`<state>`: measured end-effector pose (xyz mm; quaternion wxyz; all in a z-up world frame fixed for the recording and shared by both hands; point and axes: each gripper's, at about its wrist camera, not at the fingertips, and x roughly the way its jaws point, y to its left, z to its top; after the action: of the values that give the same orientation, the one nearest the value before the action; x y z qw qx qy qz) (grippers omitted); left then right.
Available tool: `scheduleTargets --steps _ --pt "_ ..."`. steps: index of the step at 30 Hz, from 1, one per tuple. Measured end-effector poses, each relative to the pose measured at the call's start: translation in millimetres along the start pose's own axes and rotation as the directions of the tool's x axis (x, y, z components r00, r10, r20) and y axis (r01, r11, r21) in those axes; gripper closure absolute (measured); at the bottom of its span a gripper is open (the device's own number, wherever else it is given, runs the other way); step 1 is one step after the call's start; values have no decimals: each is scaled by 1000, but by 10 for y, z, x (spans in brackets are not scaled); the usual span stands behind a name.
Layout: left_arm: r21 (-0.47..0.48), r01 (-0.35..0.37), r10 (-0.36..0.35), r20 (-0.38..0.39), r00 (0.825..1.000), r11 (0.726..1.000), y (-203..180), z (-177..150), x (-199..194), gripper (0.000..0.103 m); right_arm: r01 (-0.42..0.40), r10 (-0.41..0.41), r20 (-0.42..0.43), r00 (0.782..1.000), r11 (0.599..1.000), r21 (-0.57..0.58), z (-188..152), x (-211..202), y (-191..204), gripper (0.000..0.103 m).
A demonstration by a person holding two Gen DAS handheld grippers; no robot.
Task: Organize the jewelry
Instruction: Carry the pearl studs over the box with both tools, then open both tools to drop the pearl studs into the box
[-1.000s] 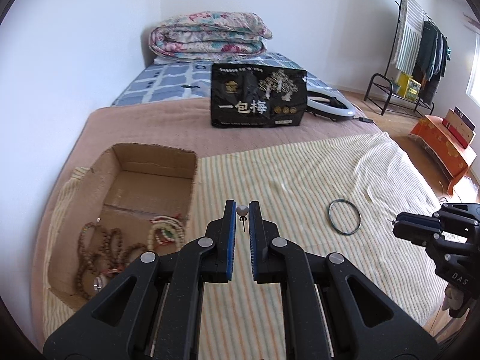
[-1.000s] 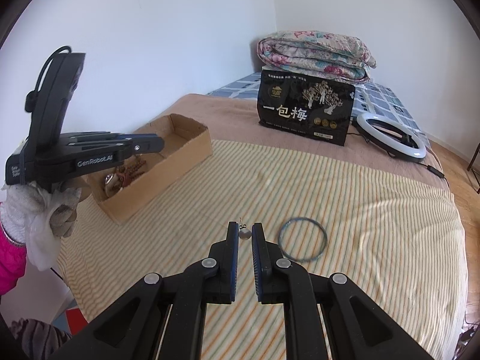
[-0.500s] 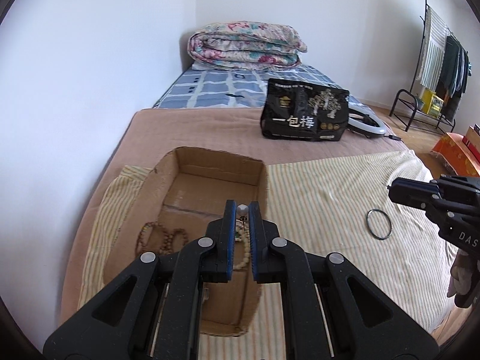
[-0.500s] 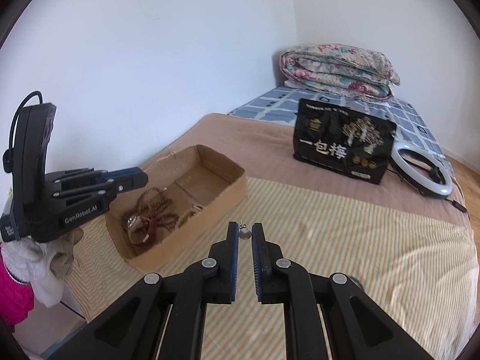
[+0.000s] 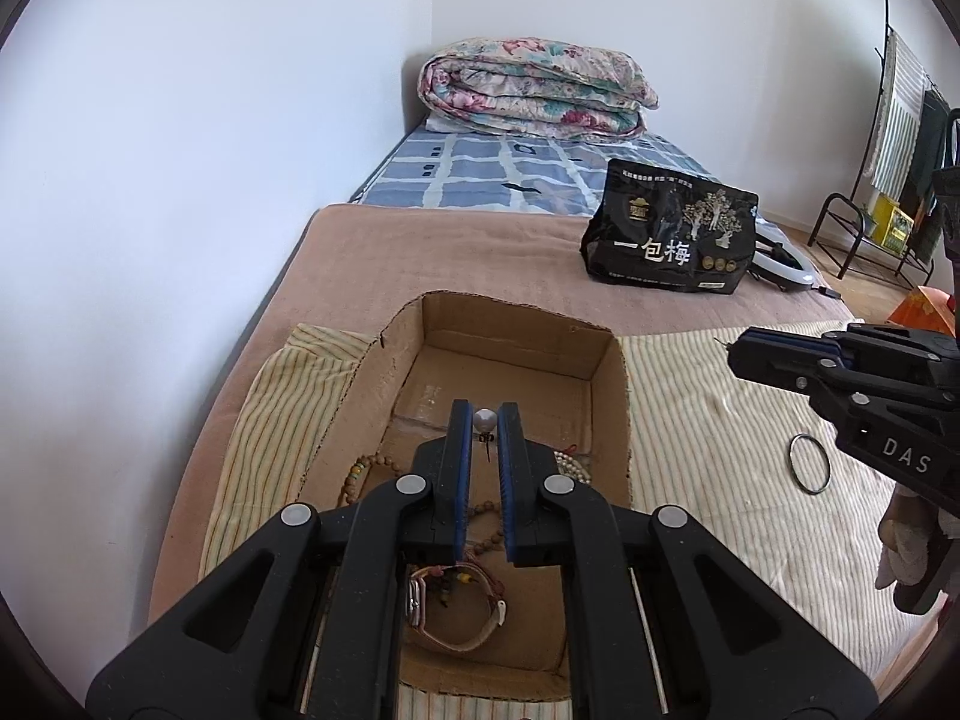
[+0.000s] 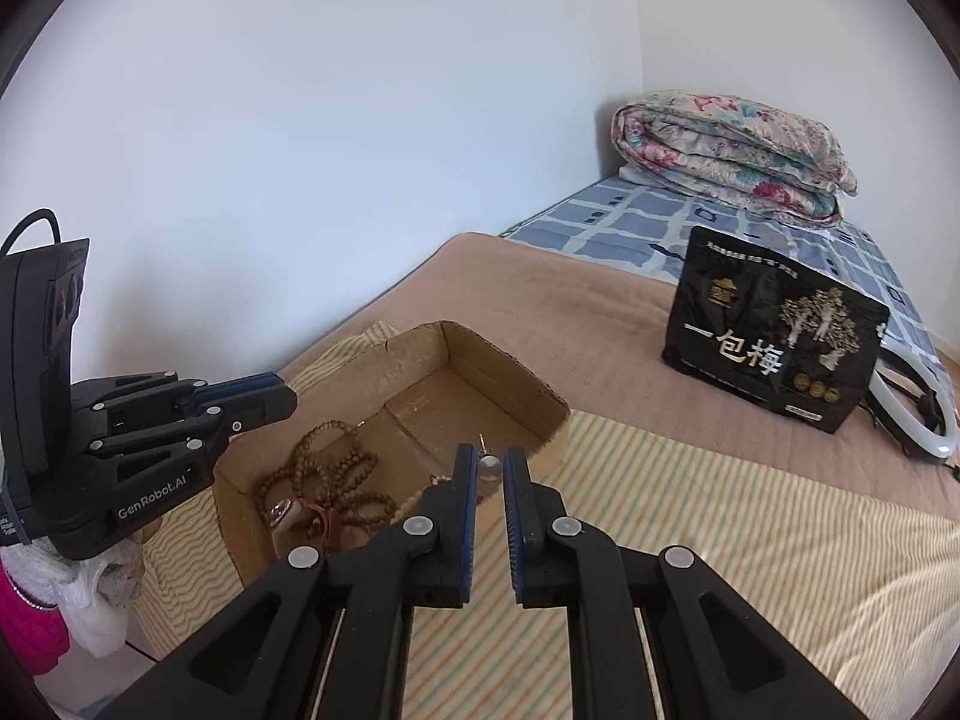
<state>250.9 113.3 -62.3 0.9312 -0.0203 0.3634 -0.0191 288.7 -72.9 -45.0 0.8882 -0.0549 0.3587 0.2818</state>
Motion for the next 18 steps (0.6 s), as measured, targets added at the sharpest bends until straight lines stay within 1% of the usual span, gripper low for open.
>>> scheduleTargets --steps 6,10,18 --pt "-10 -4 4 -10 1000 1000 64 -1 100 97 -23 23 -11 1000 1000 11 98 238 39 96" --pt "-14 -7 7 -17 1000 1000 91 -19 157 97 -31 31 -22 999 1000 -2 156 376 85 96" --pt "-15 -16 16 -26 1000 1000 133 -23 219 97 -50 51 -32 998 999 9 203 569 97 96"
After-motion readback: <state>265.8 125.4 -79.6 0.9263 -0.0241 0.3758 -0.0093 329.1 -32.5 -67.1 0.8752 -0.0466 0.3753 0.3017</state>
